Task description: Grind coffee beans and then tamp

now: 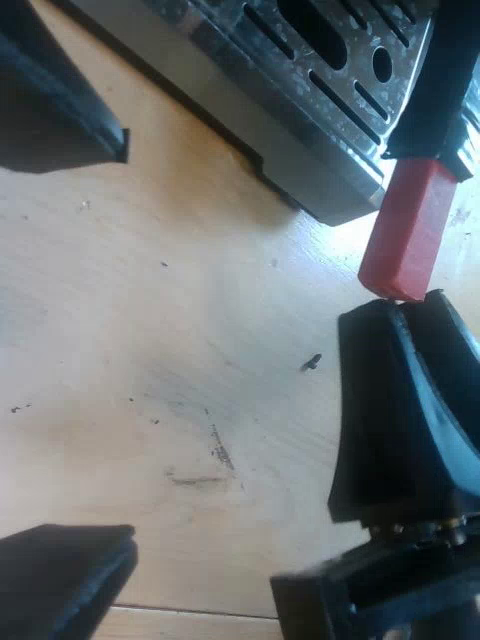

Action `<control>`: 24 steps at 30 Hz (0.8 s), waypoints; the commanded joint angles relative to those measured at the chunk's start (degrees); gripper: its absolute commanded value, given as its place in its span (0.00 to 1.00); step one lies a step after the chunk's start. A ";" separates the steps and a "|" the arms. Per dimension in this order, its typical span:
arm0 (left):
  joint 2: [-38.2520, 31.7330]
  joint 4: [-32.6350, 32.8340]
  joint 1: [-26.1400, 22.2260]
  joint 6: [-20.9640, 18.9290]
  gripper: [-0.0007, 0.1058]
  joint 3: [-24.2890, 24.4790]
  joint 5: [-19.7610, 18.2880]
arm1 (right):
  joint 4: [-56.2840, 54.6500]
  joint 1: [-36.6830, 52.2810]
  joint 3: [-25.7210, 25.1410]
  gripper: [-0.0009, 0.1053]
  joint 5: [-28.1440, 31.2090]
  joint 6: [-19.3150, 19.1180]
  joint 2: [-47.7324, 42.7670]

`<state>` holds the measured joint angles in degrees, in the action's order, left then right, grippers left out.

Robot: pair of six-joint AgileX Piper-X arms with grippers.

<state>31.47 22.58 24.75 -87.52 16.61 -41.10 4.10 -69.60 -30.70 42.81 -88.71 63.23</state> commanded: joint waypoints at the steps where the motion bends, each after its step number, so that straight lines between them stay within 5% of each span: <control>1: 0.11 -0.68 0.21 0.46 0.70 0.17 0.13 | 1.77 0.09 -0.07 0.25 2.40 0.24 0.07; 11: 0.11 -0.68 0.21 0.46 0.70 0.17 0.13 | 6.17 1.02 -0.07 0.25 2.39 -0.01 2.66; 24: 0.11 -0.57 0.21 -0.24 0.70 0.17 0.13 | 9.37 4.11 -0.31 0.25 12.10 -0.17 3.64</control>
<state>31.47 22.58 24.75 -87.52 16.61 -41.10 10.89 -67.90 -30.44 44.65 -89.10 66.83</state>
